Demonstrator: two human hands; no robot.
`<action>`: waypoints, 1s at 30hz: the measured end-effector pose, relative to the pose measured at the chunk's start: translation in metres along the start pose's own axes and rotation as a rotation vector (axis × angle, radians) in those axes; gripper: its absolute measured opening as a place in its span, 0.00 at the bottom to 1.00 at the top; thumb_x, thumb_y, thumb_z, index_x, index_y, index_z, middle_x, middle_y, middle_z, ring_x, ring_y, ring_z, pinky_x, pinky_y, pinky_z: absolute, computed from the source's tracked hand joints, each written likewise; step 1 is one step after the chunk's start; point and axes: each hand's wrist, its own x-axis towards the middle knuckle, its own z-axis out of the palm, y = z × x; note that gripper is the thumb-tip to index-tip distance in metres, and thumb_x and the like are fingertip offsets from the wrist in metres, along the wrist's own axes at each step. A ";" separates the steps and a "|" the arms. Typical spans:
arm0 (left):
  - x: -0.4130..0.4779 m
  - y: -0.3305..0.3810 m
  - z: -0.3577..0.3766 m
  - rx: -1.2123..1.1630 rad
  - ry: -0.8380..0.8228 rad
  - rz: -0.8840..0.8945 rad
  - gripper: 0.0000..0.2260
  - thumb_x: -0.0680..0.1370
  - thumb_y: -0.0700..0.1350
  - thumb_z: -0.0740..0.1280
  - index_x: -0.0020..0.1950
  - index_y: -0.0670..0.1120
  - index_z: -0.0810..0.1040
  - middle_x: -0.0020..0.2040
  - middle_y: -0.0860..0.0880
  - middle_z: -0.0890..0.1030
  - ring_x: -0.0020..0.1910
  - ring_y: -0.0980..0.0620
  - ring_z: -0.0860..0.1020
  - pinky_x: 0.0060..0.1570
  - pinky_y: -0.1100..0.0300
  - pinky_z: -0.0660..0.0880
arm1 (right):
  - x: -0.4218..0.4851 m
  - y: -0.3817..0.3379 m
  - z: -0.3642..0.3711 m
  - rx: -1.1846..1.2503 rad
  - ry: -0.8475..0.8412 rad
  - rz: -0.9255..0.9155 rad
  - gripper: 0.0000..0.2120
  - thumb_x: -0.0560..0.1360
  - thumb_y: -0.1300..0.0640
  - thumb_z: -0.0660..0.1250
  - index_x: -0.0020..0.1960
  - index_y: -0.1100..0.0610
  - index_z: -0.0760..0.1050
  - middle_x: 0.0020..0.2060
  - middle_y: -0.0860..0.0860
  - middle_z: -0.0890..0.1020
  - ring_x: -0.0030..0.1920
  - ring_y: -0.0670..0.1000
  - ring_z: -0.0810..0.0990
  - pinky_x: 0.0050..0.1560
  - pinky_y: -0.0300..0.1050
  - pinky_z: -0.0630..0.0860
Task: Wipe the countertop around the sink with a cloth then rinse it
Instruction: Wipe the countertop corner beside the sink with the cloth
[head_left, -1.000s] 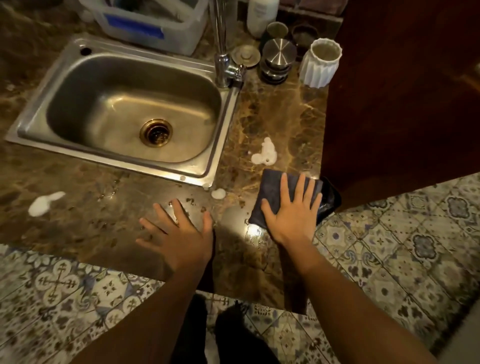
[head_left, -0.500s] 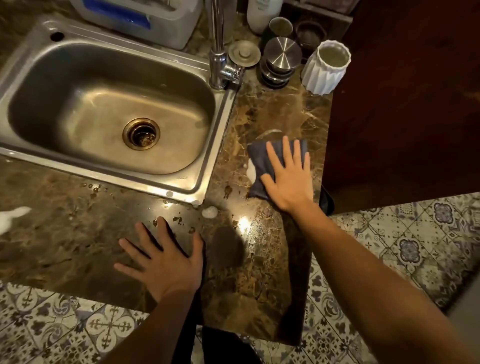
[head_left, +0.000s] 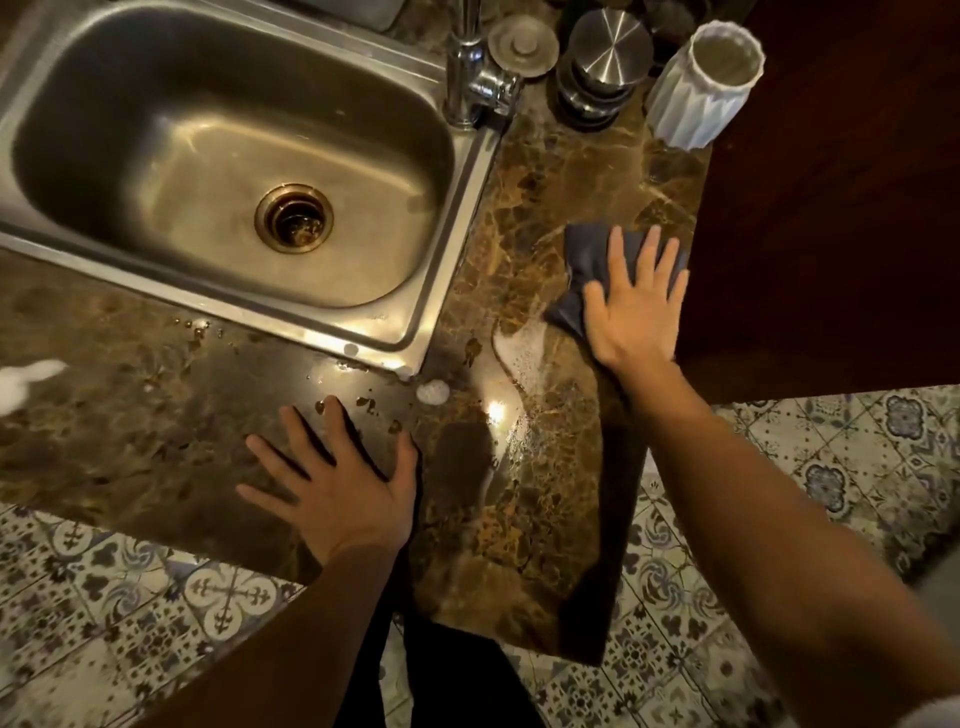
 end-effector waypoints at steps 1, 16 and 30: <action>0.001 0.000 0.001 0.005 0.005 0.002 0.39 0.76 0.72 0.48 0.81 0.52 0.54 0.83 0.42 0.49 0.80 0.34 0.41 0.72 0.26 0.43 | 0.015 -0.006 -0.004 0.043 -0.003 0.048 0.32 0.81 0.42 0.44 0.83 0.49 0.45 0.82 0.58 0.46 0.81 0.61 0.41 0.79 0.63 0.42; 0.001 0.000 0.000 -0.014 0.012 0.004 0.39 0.75 0.72 0.49 0.82 0.53 0.53 0.83 0.42 0.49 0.80 0.34 0.41 0.72 0.26 0.42 | -0.099 -0.043 0.022 -0.078 -0.135 -0.666 0.33 0.81 0.36 0.48 0.82 0.43 0.44 0.82 0.57 0.43 0.81 0.62 0.38 0.78 0.67 0.42; 0.001 -0.001 0.002 -0.004 0.008 0.002 0.40 0.75 0.72 0.50 0.82 0.53 0.53 0.83 0.42 0.48 0.80 0.34 0.40 0.72 0.26 0.41 | -0.028 -0.082 0.008 0.030 -0.048 -0.135 0.39 0.80 0.35 0.46 0.83 0.56 0.44 0.80 0.63 0.42 0.80 0.64 0.38 0.79 0.61 0.39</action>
